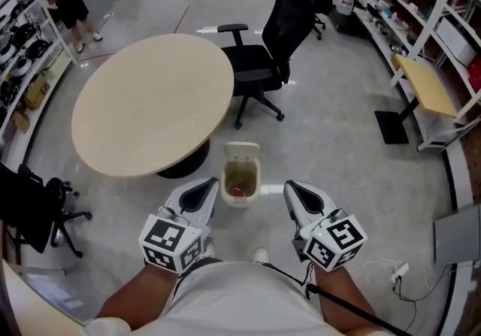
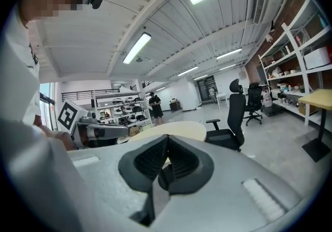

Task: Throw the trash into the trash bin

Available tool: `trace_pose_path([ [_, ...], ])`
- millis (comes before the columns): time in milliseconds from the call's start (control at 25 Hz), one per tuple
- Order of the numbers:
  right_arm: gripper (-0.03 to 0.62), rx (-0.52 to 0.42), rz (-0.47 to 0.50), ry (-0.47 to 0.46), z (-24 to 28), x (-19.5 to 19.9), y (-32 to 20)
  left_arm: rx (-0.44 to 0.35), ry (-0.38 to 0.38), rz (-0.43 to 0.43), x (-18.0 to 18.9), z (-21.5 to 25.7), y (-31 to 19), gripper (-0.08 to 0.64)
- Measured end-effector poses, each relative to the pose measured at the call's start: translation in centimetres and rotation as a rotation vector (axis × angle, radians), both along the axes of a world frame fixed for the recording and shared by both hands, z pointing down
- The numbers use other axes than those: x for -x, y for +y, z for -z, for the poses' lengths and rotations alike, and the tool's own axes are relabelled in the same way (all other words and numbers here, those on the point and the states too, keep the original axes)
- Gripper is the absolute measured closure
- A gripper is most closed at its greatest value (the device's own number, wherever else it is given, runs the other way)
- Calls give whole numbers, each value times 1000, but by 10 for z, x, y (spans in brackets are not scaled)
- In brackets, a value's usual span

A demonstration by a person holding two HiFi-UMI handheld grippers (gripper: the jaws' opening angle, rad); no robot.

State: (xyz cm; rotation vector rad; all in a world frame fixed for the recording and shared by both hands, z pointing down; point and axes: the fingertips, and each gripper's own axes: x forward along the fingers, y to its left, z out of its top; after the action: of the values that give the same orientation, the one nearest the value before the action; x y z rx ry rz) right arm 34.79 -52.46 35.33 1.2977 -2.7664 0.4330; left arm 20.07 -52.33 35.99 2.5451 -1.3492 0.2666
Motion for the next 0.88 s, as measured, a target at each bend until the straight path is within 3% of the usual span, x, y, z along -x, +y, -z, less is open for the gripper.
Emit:
trace_pose_path([
  [360,591,15,-19,25,-3,31,-6,6,7,-2,39,-6,-5,552],
  [880,591,7,-48,38,-2,39,0,-9,19,-47,39,-4,-6,552],
])
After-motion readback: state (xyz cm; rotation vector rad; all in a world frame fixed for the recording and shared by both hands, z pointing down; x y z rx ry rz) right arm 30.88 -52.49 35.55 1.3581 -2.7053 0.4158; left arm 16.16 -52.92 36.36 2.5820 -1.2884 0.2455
